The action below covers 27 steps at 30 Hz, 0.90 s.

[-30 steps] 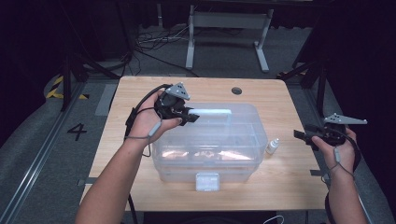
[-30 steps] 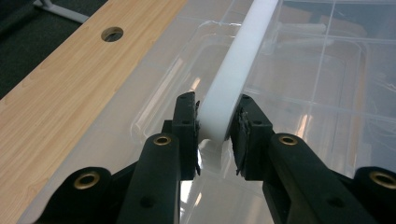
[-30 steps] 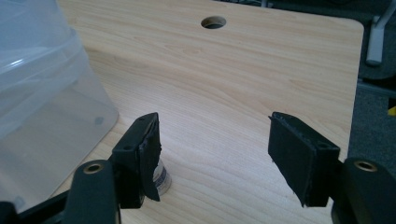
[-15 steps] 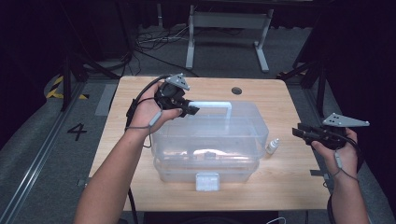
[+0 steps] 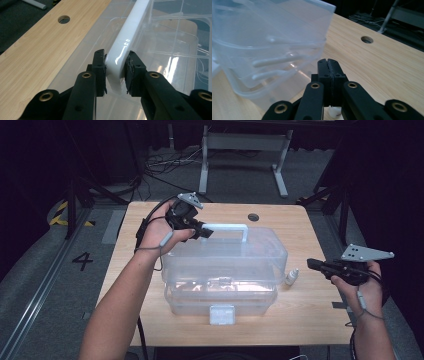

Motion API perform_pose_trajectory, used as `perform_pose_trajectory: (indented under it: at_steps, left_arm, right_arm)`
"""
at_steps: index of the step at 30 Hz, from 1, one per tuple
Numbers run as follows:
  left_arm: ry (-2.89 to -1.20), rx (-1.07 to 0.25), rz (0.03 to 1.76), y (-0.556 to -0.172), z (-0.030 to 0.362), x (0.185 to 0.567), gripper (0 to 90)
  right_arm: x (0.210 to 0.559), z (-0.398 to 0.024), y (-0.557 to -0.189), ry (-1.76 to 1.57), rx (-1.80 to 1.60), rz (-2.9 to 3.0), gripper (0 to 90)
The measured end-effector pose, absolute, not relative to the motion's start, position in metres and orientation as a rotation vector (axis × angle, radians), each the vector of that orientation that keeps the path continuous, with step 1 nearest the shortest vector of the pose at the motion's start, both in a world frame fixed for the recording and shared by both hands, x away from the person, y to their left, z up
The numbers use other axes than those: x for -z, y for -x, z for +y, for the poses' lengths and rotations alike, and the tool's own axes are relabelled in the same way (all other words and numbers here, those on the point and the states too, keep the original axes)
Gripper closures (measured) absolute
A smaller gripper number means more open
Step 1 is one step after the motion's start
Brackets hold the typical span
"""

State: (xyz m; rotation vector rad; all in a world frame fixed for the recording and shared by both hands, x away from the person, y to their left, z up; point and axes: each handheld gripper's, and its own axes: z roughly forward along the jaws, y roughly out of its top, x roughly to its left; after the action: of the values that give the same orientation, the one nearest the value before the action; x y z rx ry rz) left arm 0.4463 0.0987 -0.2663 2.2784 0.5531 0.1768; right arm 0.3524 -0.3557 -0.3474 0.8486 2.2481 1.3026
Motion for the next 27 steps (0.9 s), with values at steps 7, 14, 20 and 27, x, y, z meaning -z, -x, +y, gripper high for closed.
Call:
perform_pose_trajectory:
  at_steps: [7,14,20,27]
  left_arm:
    - [-2.278,-0.148,0.555,-0.453,0.1,0.264,72.9]
    - [-2.28,-0.106,0.565,-0.463,0.1,0.262,72.8]
    - [-2.288,-0.092,0.562,-0.466,0.1,0.26,72.8]
    - [-2.287,-0.091,0.562,-0.466,0.101,0.26,72.8]
  right_arm:
    - [0.343,-0.337,-0.34,-0.766,-1.327,2.321,90.0]
    - [0.351,-0.313,-0.337,-0.696,-1.355,2.441,90.0]
    - [0.358,-0.298,-0.338,-0.648,-1.443,2.455,90.0]
    - [0.362,-0.294,-0.34,-0.659,-1.495,2.436,90.0]
